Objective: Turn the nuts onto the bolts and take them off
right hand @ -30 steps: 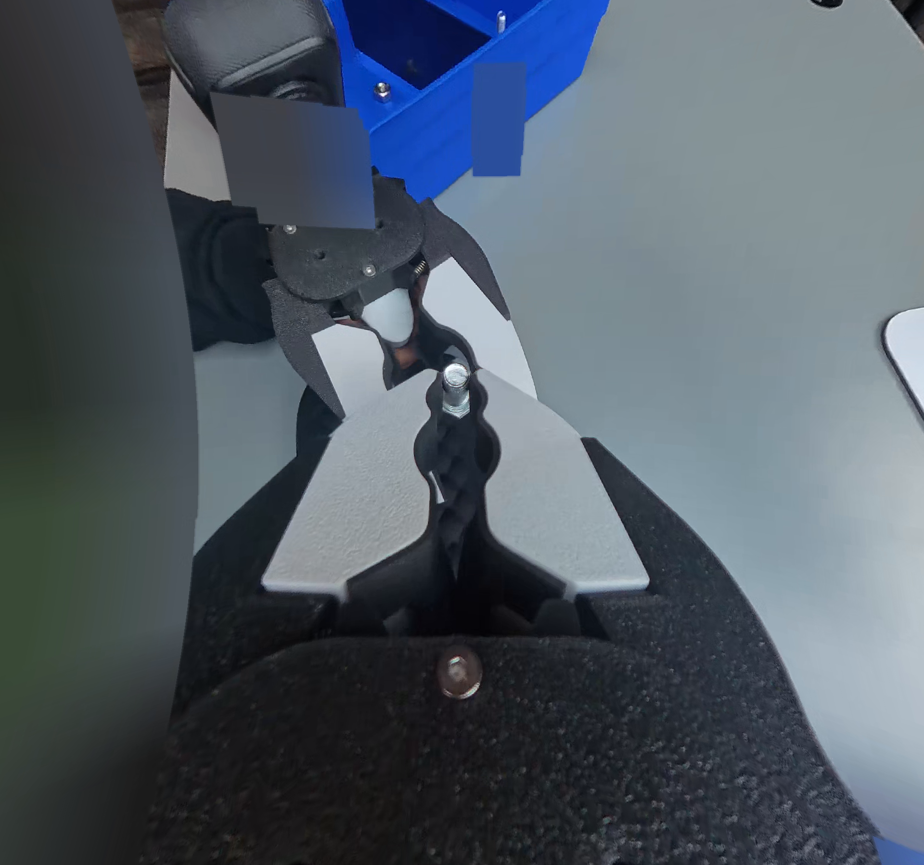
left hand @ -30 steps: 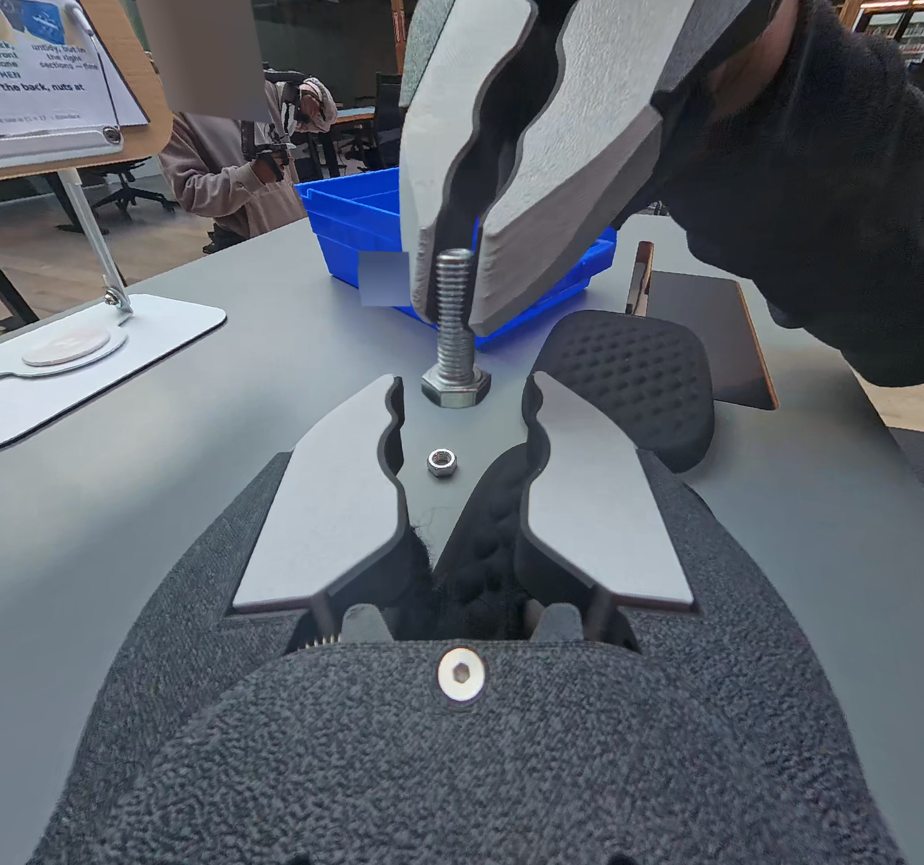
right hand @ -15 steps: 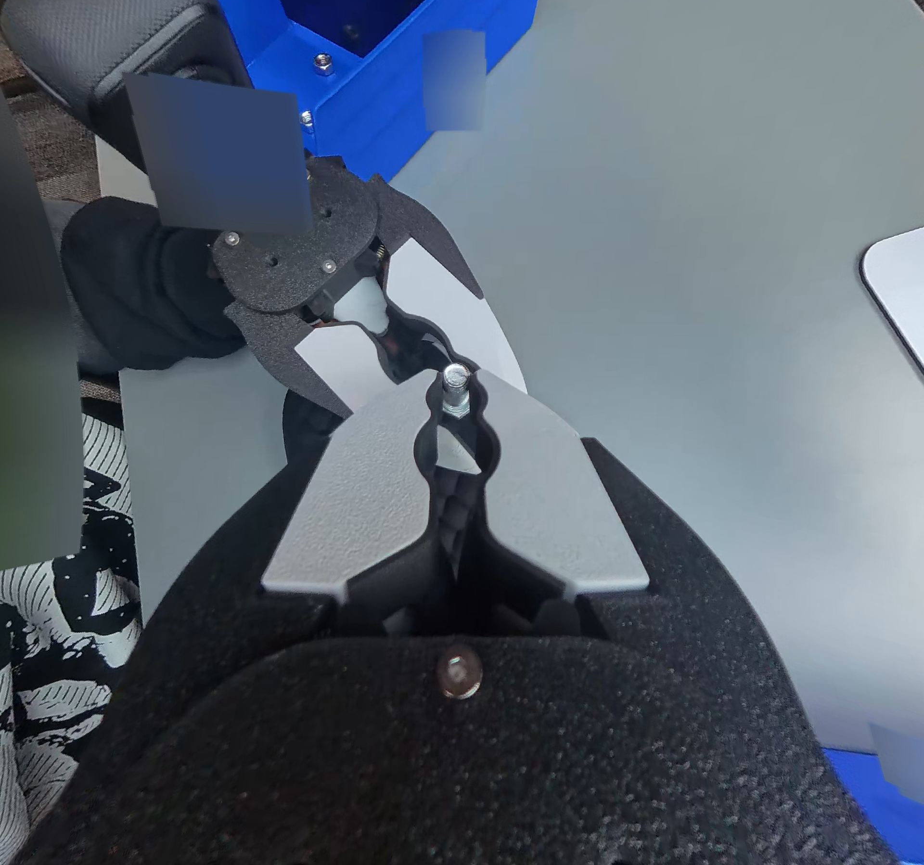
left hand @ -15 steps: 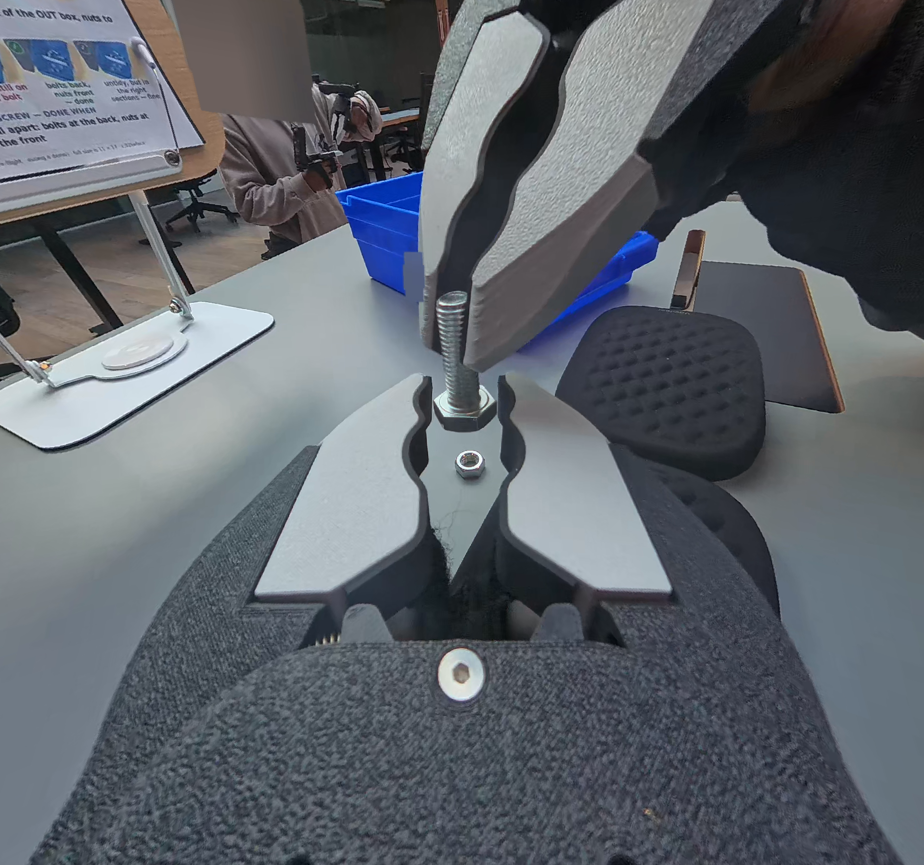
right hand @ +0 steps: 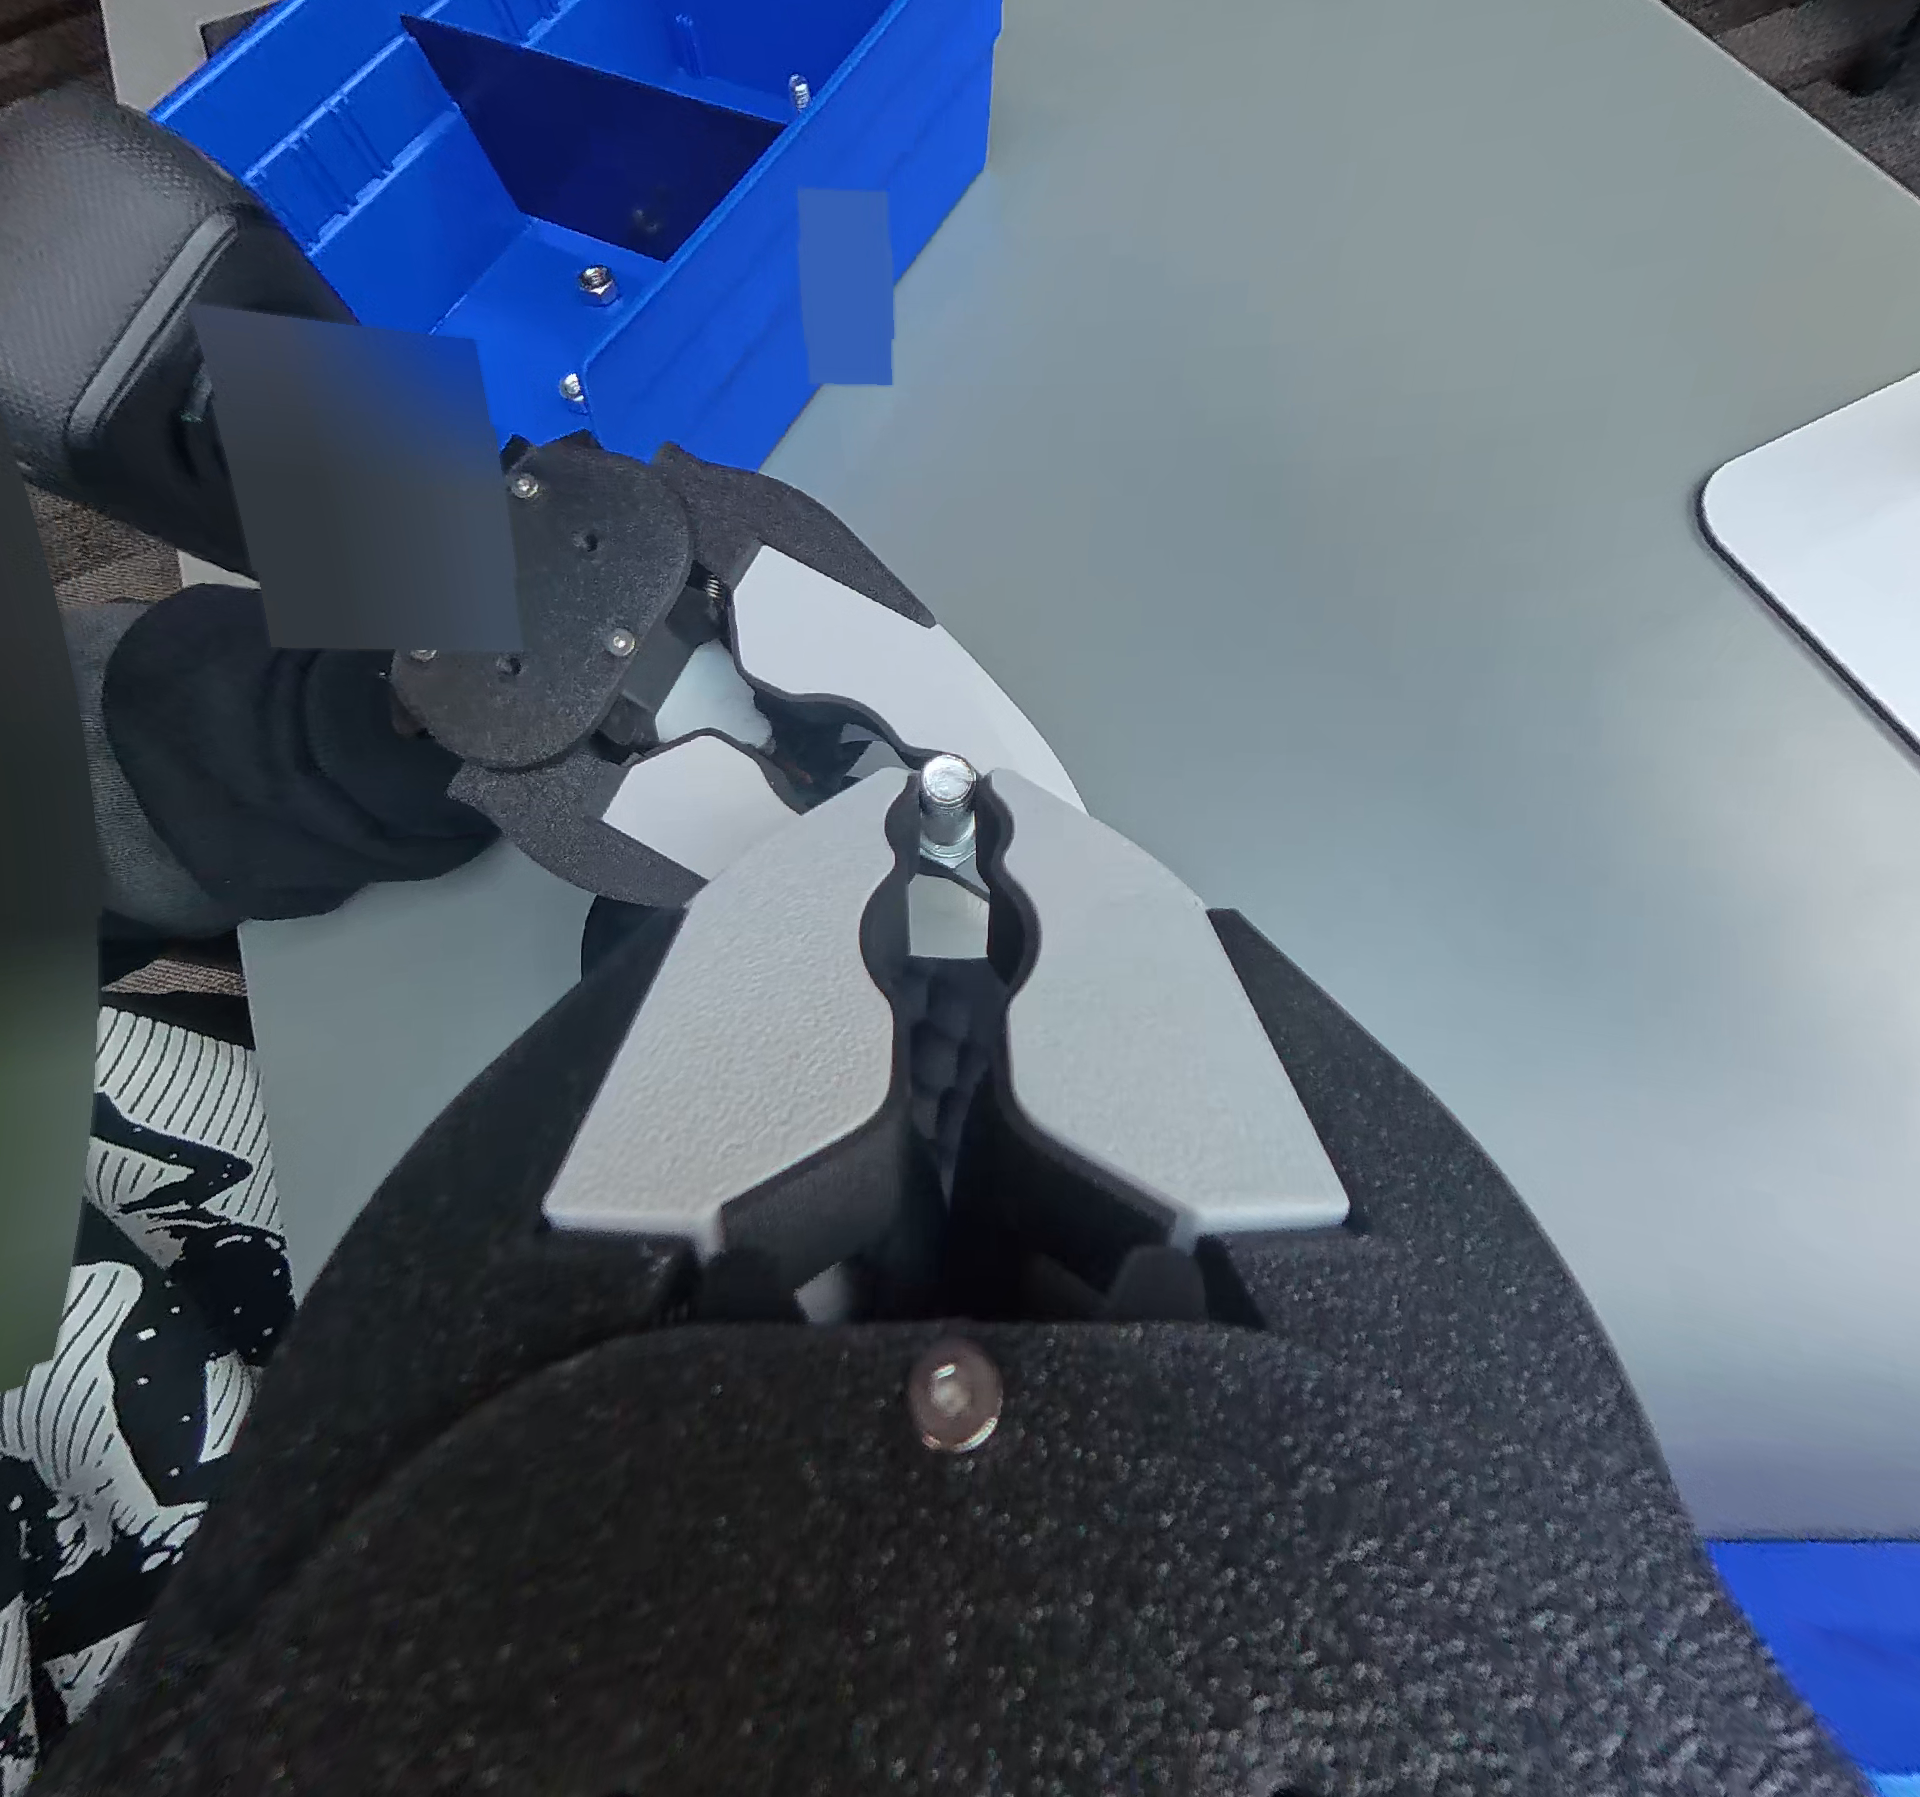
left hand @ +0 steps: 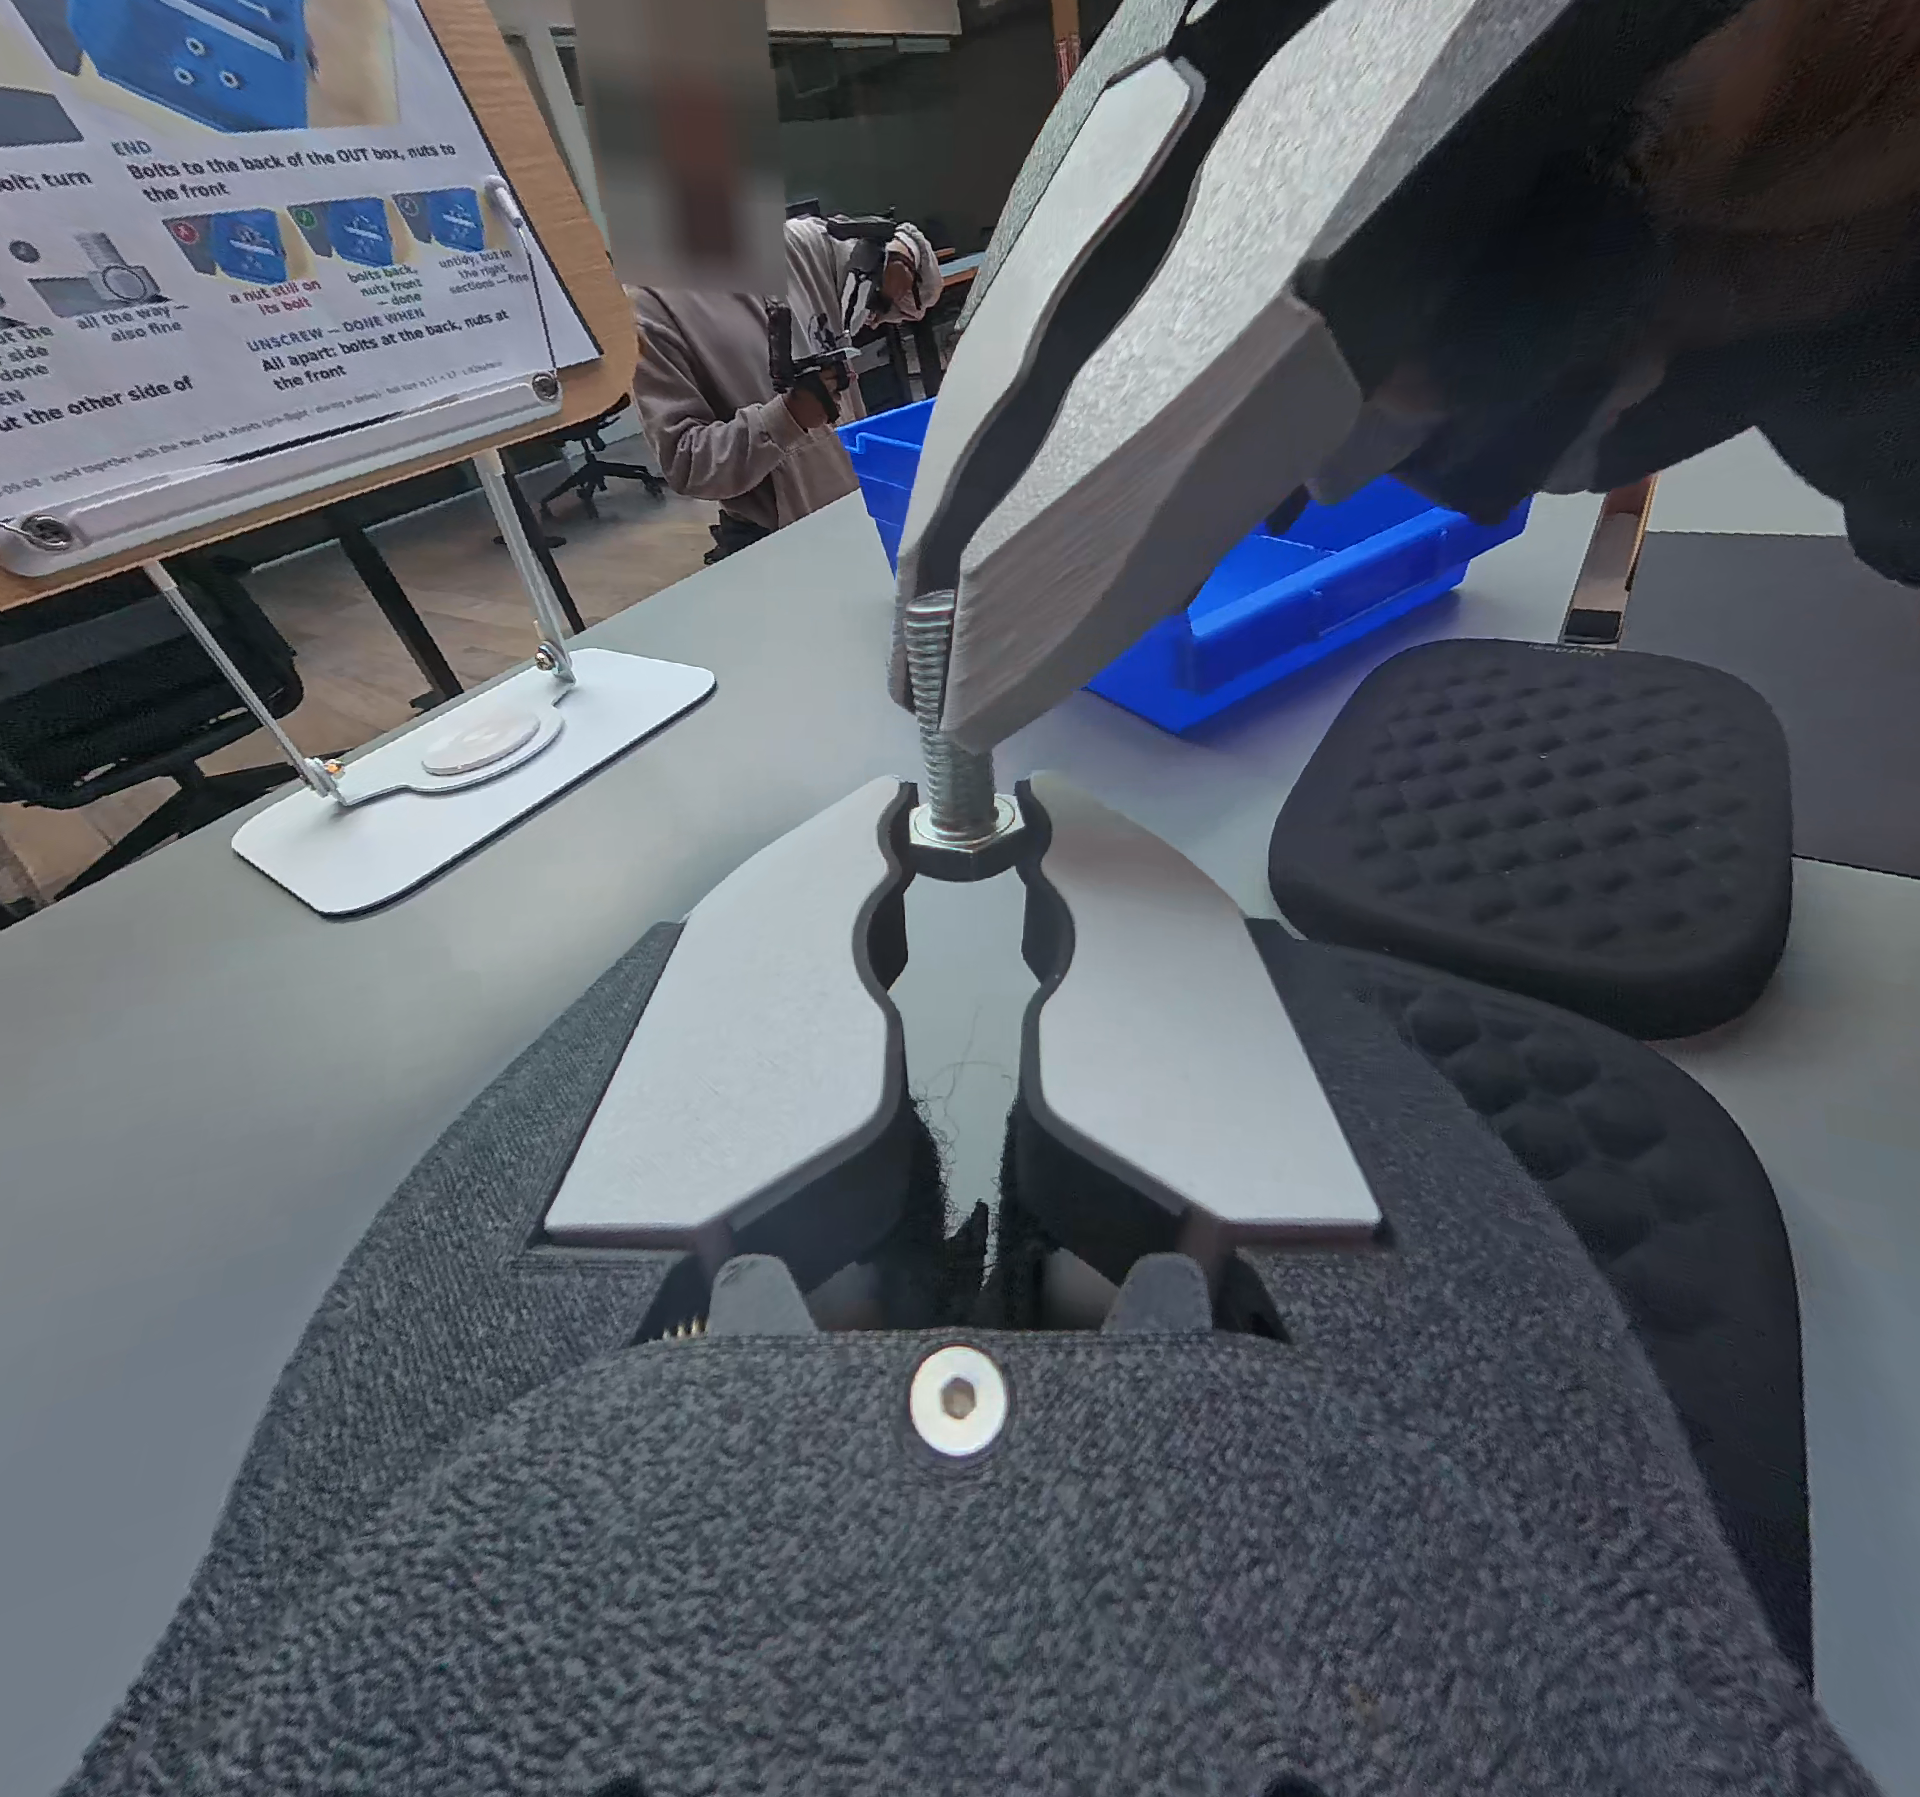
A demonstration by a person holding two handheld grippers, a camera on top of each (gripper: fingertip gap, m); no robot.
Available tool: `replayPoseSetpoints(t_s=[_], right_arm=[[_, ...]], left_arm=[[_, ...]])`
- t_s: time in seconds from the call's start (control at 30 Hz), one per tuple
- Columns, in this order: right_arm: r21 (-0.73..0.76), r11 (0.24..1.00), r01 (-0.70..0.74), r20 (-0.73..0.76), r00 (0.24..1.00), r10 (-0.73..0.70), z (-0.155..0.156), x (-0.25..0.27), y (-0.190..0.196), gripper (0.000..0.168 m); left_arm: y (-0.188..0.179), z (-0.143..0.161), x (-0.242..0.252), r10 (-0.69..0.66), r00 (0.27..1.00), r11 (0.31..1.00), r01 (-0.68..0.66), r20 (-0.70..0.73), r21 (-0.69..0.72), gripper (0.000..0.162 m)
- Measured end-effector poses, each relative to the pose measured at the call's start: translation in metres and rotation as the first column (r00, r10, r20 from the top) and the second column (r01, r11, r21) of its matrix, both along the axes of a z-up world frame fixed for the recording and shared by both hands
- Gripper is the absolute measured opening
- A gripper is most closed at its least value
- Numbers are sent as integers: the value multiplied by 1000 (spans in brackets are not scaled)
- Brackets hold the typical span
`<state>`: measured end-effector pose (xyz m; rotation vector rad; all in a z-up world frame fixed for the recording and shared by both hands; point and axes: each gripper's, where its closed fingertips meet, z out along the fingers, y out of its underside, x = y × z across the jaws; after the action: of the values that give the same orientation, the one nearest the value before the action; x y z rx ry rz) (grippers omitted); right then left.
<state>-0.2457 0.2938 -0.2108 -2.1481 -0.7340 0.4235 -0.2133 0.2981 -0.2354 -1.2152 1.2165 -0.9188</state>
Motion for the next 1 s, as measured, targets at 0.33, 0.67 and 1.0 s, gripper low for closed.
replayPoseSetpoints(t_s=[0.33, 0.67, 1.0], right_arm=[[47, 991, -125, 92, 988, 120, 8, 11, -9, 52], [-430, 887, -170, 400, 844, 356, -114, 79, -6, 37], [-466, 861, -201, 409, 814, 412, -137, 78, -5, 18]], left_arm=[[1, -4, -4, -43, 999, 997, 42, -17, -61, 16], [15, -3, -17, -26, 999, 998, 24, -32, -66, 16], [9, -12, -11, -60, 996, 996, 54, -70, -74, 16]])
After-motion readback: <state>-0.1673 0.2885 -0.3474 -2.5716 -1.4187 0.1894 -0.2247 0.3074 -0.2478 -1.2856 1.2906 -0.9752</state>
